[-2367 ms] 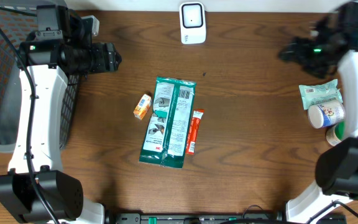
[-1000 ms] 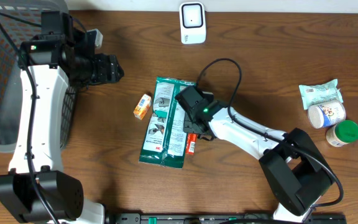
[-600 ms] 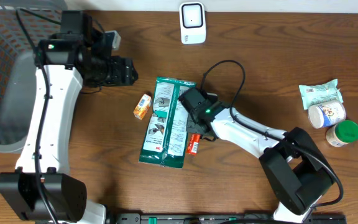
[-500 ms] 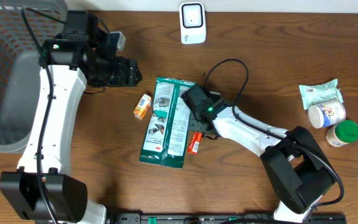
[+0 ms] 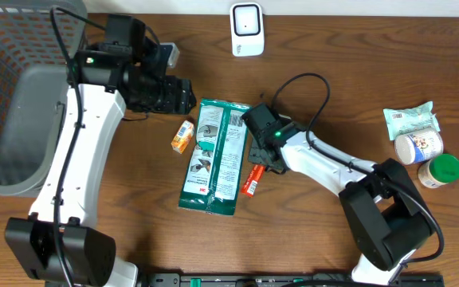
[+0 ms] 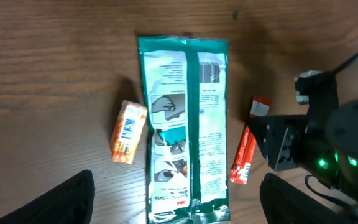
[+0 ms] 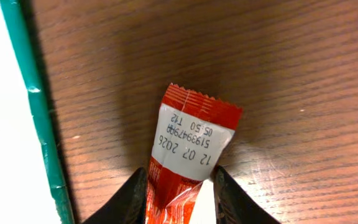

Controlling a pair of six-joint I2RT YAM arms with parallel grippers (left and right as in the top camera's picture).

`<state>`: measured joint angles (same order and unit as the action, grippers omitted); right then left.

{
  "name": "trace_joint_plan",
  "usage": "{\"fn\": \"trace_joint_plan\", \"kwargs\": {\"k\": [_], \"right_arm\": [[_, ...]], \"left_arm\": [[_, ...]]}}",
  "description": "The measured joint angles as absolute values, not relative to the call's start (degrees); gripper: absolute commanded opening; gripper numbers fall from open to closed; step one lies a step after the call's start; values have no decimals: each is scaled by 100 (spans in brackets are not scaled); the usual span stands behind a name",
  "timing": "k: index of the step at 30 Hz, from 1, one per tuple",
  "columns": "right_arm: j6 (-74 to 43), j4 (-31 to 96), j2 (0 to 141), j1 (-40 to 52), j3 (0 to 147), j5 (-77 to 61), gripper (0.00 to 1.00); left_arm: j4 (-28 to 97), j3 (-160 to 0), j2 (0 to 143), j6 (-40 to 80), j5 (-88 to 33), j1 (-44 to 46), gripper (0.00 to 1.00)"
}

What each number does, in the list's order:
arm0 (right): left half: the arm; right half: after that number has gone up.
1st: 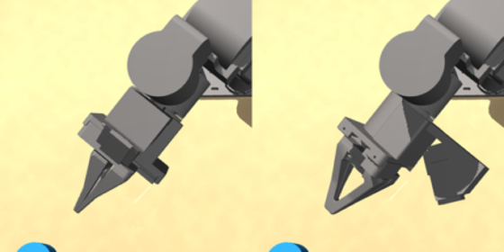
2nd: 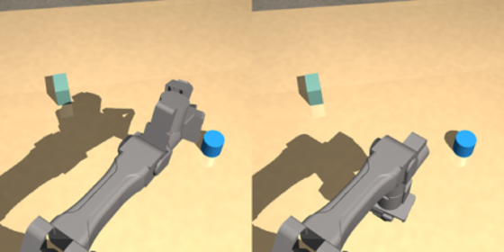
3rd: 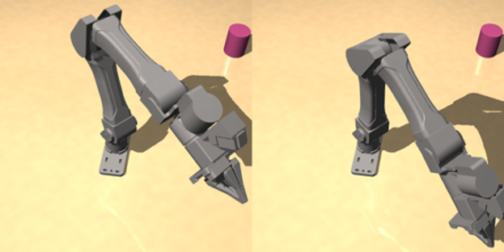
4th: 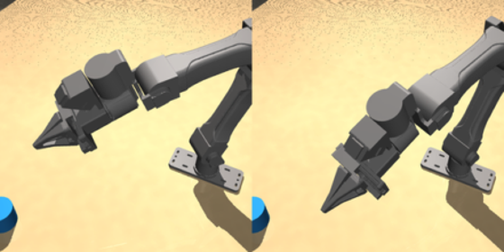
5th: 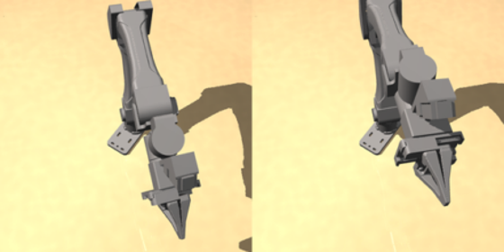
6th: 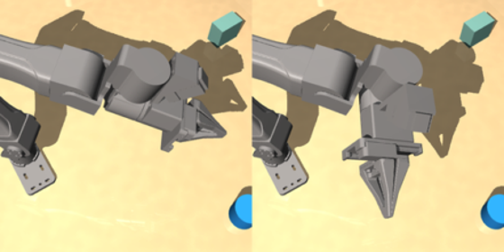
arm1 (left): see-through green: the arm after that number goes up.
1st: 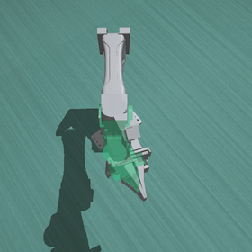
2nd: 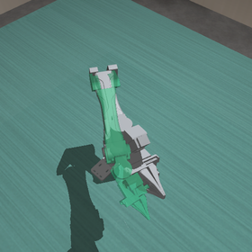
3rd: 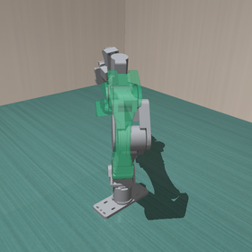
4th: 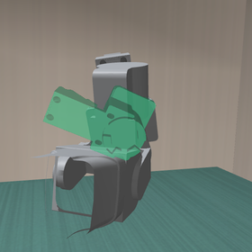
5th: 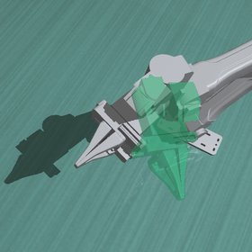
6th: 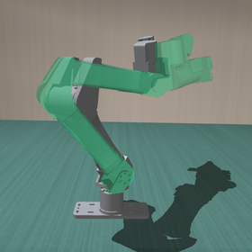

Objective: Scan the item barcode

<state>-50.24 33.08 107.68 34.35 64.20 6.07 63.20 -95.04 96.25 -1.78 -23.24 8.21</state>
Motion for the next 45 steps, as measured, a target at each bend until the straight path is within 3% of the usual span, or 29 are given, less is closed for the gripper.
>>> {"fn": "trace_joint_plan", "kwargs": {"k": [3, 6, 20, 28, 36, 45], "right_arm": [[-5105, 3326, 10768, 3343, 6420, 469, 24], [-5144, 3343, 10768, 3317, 6420, 392, 1], [-4663, 3398, 10589, 2915, 6407, -161, 1], [-3404, 3489, 9703, 2152, 6394, -1496, 1], [-2187, 3680, 9413, 1896, 6394, -2539, 1], [-2641, 2899, 9411, 1518, 6394, -3656, 1]], "left_arm": [[6320, -9504, 9625, -176, -2322, 902, 81], [6320, -9504, 9625, -176, -2324, 923, 81], [6326, -9504, 9625, -176, -2324, 923, 81], [6270, -9504, 9625, -178, -2394, 923, 81], [6263, -9504, 9625, -178, -3210, 923, 80], [6211, -9286, 9625, -198, -4049, 1221, 74]]}}
